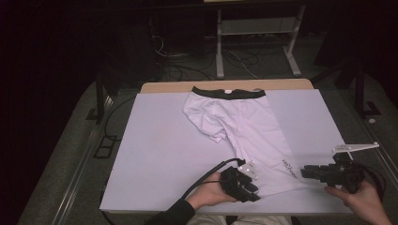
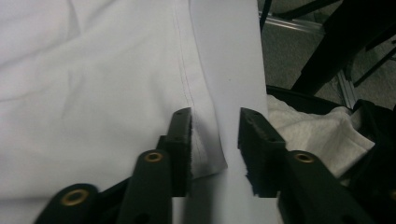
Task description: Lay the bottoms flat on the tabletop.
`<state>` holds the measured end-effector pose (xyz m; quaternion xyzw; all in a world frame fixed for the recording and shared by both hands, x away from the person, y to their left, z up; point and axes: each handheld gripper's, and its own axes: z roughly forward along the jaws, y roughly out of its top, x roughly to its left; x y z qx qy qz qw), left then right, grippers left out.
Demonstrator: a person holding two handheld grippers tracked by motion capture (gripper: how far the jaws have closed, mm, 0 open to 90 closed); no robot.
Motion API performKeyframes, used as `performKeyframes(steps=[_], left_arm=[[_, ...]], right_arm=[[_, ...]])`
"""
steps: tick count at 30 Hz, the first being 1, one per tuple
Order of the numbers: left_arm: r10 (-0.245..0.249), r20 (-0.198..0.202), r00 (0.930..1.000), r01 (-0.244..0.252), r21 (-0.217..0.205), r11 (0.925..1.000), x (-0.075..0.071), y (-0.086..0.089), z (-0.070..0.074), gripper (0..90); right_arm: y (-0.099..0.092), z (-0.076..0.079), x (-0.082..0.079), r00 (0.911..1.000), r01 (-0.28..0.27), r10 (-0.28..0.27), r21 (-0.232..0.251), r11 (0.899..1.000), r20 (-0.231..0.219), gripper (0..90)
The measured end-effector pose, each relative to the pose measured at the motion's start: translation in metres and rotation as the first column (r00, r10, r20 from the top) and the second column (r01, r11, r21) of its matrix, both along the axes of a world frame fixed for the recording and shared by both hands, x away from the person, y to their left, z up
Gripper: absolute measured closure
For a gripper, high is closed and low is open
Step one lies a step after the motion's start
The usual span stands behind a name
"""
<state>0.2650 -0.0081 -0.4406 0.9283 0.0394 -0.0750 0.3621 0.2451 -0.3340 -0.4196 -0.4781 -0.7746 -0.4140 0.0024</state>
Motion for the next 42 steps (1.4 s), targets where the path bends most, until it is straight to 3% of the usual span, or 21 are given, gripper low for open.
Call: performKeyframes(steps=[3,7,15,18,19,20,21,31,33,35,37,42], left_arm=[[0.018,-0.006,0.9998,-0.018,-0.022,0.9996,0.002,0.003,0.002,49.1],[0.024,-0.010,0.9997,-0.024,-0.036,0.9991,0.003,0.006,0.004,43.6],[0.063,-0.017,0.9979,-0.064,-0.092,0.9937,0.009,0.017,0.013,26.6],[0.090,-0.027,0.9956,-0.092,-0.113,0.9894,0.014,0.023,0.017,16.2],[0.097,-0.025,0.9950,-0.099,-0.118,0.9880,0.015,0.025,0.018,9.5],[0.104,-0.025,0.9942,-0.107,-0.121,0.9869,0.016,0.026,0.018,9.5],[0.119,-0.030,0.9924,-0.122,-0.126,0.9845,0.018,0.028,0.019,0.8],[0.204,0.028,0.9785,-0.196,-0.173,0.9651,0.032,0.052,0.037,0.1],[0.232,0.031,0.9723,-0.221,-0.194,0.9558,0.034,0.060,0.043,0.1],[0.242,0.048,0.9692,-0.228,-0.197,0.9535,0.037,0.068,0.049,0.1],[0.270,0.060,0.9611,-0.252,-0.208,0.9451,0.039,0.078,0.055,0.1],[0.316,0.092,0.9442,-0.294,-0.196,0.9355,0.045,0.102,0.069,0.1]], right_arm=[[0.002,0.000,0.000,0.9998,-0.004,0.004,-0.007,1.000,0.022,55.3],[0.002,-0.001,0.000,0.9995,-0.001,0.001,-0.003,1.000,0.032,48.0],[0.009,0.000,0.002,0.9982,0.027,-0.026,-0.019,0.999,0.055,17.4],[0.011,0.002,0.003,0.9969,0.040,-0.039,-0.018,0.999,0.068,12.3],[0.012,0.003,0.003,0.9967,0.042,-0.041,-0.015,0.999,0.070,7.4],[0.012,0.003,0.004,0.9964,0.042,-0.041,-0.015,0.999,0.075,1.6],[0.014,0.004,0.004,0.9957,0.044,-0.042,-0.011,0.999,0.083,0.0],[0.020,0.013,0.008,0.9920,0.020,-0.021,0.015,1.000,0.124,0.0],[0.024,0.018,0.012,0.9902,0.011,-0.014,0.025,1.000,0.139,0.0],[0.027,0.021,0.014,0.9889,0.010,-0.014,0.026,1.000,0.148,0.0],[0.030,0.026,0.017,0.9875,0.006,-0.011,0.033,0.999,0.157,0.0],[0.038,0.034,0.026,0.9851,0.001,-0.009,0.042,0.999,0.172,0.0]])
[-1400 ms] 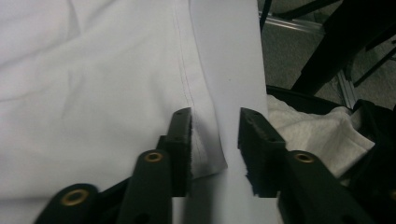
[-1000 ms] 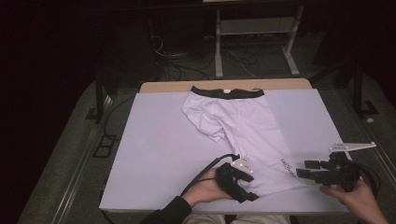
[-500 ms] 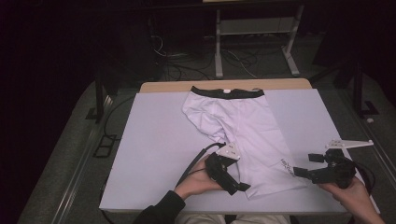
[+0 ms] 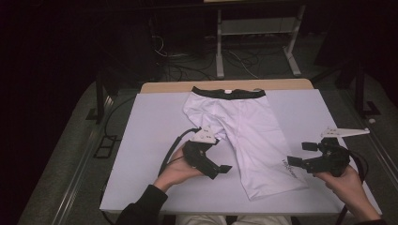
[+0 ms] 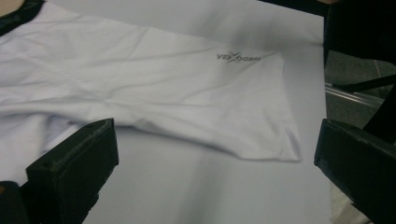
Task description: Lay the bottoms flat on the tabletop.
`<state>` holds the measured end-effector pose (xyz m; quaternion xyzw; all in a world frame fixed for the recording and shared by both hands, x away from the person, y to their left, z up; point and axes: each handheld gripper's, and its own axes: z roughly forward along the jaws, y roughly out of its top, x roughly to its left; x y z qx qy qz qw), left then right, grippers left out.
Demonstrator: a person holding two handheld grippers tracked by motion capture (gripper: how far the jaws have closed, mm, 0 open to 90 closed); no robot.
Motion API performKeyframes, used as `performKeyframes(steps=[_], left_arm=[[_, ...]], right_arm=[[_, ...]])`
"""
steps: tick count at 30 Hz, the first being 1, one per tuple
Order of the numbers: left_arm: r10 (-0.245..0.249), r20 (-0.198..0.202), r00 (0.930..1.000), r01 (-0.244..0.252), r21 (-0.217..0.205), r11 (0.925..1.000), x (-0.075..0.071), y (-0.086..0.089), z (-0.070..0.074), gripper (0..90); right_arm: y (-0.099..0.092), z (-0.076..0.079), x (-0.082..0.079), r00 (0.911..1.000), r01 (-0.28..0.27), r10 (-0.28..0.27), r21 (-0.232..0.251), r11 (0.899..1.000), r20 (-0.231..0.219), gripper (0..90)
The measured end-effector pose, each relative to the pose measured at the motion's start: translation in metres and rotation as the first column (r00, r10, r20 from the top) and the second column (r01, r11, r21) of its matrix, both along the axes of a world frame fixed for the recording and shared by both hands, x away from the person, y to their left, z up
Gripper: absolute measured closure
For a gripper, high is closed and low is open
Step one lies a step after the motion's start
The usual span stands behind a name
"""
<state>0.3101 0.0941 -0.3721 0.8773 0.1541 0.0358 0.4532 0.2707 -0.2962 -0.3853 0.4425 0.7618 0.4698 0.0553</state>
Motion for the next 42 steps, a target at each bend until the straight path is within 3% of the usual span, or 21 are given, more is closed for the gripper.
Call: performKeyframes(steps=[7,16,24,32,37,42], left_arm=[[0.078,0.027,0.9966,-0.078,-0.001,0.9970,0.009,0.037,0.017,0.1],[0.154,0.026,0.9877,-0.154,-0.006,0.9881,0.021,0.067,0.021,0.1],[0.201,0.013,0.9794,-0.201,-0.027,0.9792,0.030,0.079,0.018,0.1],[0.246,-0.009,0.9692,-0.246,-0.064,0.9671,0.047,0.076,0.009,0.1],[0.269,-0.025,0.9629,-0.270,-0.062,0.9609,0.053,0.079,0.001,0.1],[0.312,-0.034,0.9494,-0.314,-0.080,0.9461,0.057,0.089,-0.006,0.1]], right_arm=[[0.019,0.012,0.013,0.9992,-0.035,0.036,-0.026,0.999,0.019,0.0],[0.039,0.019,0.022,0.9968,-0.073,0.074,-0.042,0.996,0.030,1.4],[0.064,0.025,0.035,0.9911,-0.122,0.124,-0.044,0.991,0.048,5.1],[0.096,0.028,0.054,0.9835,-0.172,0.173,-0.040,0.984,0.052,9.7],[0.115,0.026,0.069,0.9787,-0.196,0.198,-0.040,0.980,0.053,13.0],[0.129,0.023,0.083,0.9780,-0.202,0.203,-0.041,0.979,0.047,14.0]])
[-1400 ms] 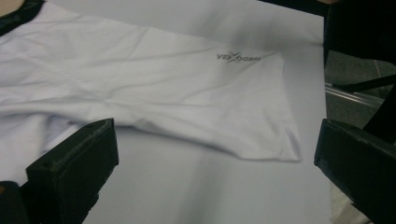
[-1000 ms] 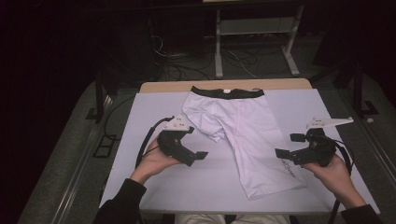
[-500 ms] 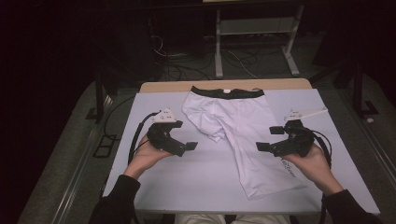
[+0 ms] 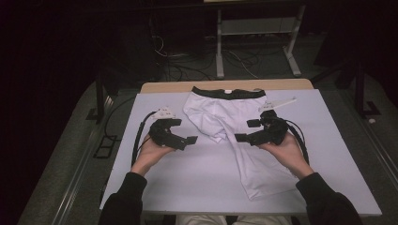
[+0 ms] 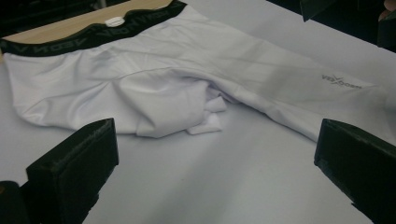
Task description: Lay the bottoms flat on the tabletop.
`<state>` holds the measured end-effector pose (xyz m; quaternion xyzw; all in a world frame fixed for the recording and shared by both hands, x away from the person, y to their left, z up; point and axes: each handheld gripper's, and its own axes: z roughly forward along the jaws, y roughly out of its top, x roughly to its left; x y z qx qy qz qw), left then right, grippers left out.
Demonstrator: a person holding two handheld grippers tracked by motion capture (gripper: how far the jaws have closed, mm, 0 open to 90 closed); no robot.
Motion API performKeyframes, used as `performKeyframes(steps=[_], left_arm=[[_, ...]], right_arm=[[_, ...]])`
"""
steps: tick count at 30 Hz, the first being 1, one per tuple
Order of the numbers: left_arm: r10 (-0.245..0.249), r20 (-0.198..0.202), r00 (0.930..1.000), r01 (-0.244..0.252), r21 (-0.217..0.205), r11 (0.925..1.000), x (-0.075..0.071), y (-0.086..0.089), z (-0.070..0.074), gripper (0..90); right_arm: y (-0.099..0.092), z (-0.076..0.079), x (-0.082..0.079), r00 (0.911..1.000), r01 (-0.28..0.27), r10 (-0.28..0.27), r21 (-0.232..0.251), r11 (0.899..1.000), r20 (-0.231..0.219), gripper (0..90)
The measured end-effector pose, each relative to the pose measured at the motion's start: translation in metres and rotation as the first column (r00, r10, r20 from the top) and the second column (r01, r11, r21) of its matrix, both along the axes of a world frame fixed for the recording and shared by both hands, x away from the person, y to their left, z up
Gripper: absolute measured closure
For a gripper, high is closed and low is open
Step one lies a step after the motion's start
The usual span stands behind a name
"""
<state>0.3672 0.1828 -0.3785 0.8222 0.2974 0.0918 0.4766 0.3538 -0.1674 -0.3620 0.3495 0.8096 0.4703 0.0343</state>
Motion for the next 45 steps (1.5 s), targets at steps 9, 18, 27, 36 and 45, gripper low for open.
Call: performKeyframes(steps=[9,18,27,36,45], left_arm=[[0.077,-0.011,0.9970,-0.078,-0.066,0.9948,0.005,0.016,-0.012,0.1],[0.105,-0.027,0.9941,-0.107,-0.082,0.9909,0.003,0.022,-0.030,0.1],[0.120,-0.042,0.9919,-0.123,-0.083,0.9890,0.004,0.025,-0.037,0.1],[0.106,-0.045,0.9933,-0.109,-0.079,0.9908,0.004,0.022,-0.038,0.1],[0.105,-0.047,0.9933,-0.109,-0.085,0.9904,0.005,0.023,-0.039,0.1]], right_arm=[[0.026,-0.004,0.022,0.9999,-0.013,0.013,-0.021,1.000,-0.003,14.8],[0.052,-0.013,0.035,0.9992,-0.040,0.040,-0.048,0.998,-0.008,18.9],[0.081,-0.035,0.052,0.9971,-0.072,0.070,-0.087,0.994,-0.030,29.0],[0.099,-0.050,0.064,0.9982,-0.059,0.056,-0.150,0.987,-0.022,40.8],[0.115,-0.067,0.074,0.9999,-0.014,0.015,-0.198,0.980,0.005,47.1]])
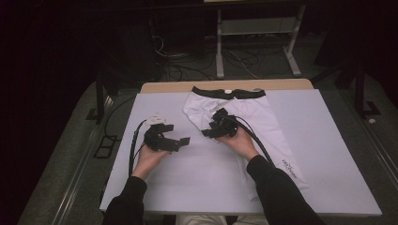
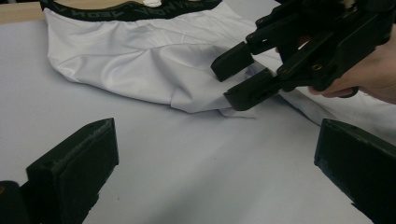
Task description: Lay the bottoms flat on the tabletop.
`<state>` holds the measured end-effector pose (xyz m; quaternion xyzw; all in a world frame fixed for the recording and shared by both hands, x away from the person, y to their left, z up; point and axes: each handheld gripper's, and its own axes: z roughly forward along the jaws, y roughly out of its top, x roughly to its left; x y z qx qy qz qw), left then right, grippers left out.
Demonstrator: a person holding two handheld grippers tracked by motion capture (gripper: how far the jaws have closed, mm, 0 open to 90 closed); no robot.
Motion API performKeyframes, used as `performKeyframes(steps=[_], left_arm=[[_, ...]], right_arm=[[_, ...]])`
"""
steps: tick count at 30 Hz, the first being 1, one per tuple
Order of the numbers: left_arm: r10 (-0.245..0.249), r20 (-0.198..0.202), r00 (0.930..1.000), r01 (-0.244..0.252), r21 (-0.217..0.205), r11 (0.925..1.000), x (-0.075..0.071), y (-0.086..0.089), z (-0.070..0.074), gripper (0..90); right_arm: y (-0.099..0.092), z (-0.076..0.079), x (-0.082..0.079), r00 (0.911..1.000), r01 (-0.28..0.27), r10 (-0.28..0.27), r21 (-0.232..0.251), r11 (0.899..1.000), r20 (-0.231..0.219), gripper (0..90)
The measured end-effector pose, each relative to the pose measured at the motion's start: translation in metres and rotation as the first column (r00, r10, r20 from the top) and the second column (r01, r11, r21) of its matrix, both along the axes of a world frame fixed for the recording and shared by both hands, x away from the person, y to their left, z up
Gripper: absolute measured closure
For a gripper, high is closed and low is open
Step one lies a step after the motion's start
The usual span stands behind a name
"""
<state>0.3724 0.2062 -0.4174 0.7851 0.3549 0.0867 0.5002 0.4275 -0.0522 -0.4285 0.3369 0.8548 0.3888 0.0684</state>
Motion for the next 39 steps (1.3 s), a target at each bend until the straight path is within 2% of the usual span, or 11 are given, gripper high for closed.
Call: performKeyframes(steps=[5,8,12,14,15,20,25,29,32,36,39], left_arm=[[-0.004,-0.003,1.0000,0.004,0.000,1.0000,0.001,-0.001,-0.001,0.1],[-0.007,-0.003,1.0000,0.007,-0.002,1.0000,0.000,-0.002,-0.001,0.1],[-0.003,-0.002,1.0000,0.003,-0.006,1.0000,0.000,-0.001,0.000,0.1],[-0.002,-0.002,1.0000,0.002,-0.008,1.0000,0.001,-0.001,0.000,0.1],[-0.001,-0.003,1.0000,0.001,-0.010,1.0000,0.001,-0.001,0.000,0.1],[0.002,-0.002,1.0000,-0.002,-0.011,0.9999,0.001,-0.001,0.000,0.1],[-0.007,-0.011,0.9999,0.007,-0.001,1.0000,0.001,-0.003,-0.002,0.1],[-0.030,-0.026,0.9992,0.030,0.012,0.9995,0.001,-0.009,-0.004,1.0],[-0.065,-0.044,0.9969,0.066,0.018,0.9976,0.000,-0.018,-0.007,7.9],[-0.111,-0.060,0.9920,0.114,0.054,0.9920,0.004,-0.041,-0.015,14.3],[-0.154,-0.060,0.9862,0.159,0.096,0.9826,0.008,-0.066,-0.020,16.9]], right_arm=[[0.005,-0.007,0.004,0.9988,0.048,-0.047,-0.015,0.999,0.015,50.2],[0.010,-0.014,0.006,0.9977,0.065,-0.063,-0.062,0.996,0.022,52.2],[0.014,-0.020,0.006,0.9967,0.078,-0.075,-0.097,0.992,0.030,59.0],[0.017,-0.020,0.005,0.9947,0.089,-0.082,-0.128,0.988,0.062,64.3],[0.018,-0.020,0.005,0.9942,0.095,-0.087,-0.132,0.987,0.063,67.2],[0.021,-0.019,0.006,0.9966,0.074,-0.068,-0.137,0.988,0.046,85.5],[0.021,-0.013,0.009,0.9978,0.061,-0.056,-0.169,0.984,0.036,87.6],[0.006,0.002,0.014,0.9959,0.086,-0.083,-0.098,0.991,0.036,87.6],[-0.010,0.015,0.019,0.9919,0.124,-0.122,-0.038,0.992,0.036,87.6],[-0.029,0.024,0.028,0.9854,0.169,-0.169,0.021,0.985,0.016,87.6],[-0.036,0.024,0.032,0.9823,0.187,-0.187,0.044,0.981,0.002,87.6]])
